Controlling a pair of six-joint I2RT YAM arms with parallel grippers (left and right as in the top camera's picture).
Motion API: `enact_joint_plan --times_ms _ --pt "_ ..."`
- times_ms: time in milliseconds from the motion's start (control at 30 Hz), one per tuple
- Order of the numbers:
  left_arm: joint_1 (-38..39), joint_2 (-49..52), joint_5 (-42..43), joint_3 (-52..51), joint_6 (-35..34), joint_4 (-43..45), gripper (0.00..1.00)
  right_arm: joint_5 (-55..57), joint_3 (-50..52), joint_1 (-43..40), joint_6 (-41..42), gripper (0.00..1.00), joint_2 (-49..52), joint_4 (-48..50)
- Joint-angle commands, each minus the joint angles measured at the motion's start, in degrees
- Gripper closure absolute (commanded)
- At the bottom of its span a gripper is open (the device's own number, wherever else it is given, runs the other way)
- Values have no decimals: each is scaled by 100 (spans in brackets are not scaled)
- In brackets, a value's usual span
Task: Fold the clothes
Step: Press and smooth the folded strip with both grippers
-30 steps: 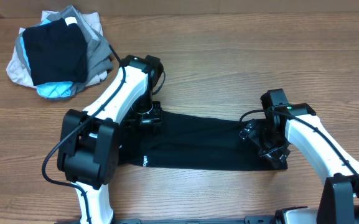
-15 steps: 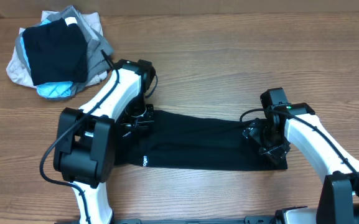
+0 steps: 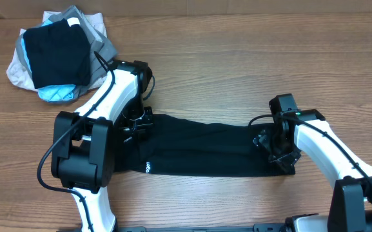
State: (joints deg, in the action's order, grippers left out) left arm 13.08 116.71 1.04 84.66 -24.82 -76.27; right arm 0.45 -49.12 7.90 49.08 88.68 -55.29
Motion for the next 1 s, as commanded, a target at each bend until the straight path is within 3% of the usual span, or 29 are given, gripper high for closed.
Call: enact_joint_plan --times_ms 0,100,200,367,500,600,967 --pt "-50 63 -177 -42 173 -44 91 96 153 -15 72 18 55 111" --pt "-70 63 -188 -42 173 -46 90 98 225 -15 72 21 72 212" --pt "-70 63 -188 -42 181 -48 90 103 225 -15 96 32 74 258" --pt "-70 63 -297 -42 216 -131 91 208 225 -22 208 61 74 254" --pt "-76 61 -380 -42 214 -173 94 345 225 -33 227 73 74 234" --pt "-79 61 -455 -42 212 -278 96 354 225 -151 229 96 74 173" --pt "-118 61 -765 -42 210 -743 93 343 -160 -1161 66 96 70 -603"
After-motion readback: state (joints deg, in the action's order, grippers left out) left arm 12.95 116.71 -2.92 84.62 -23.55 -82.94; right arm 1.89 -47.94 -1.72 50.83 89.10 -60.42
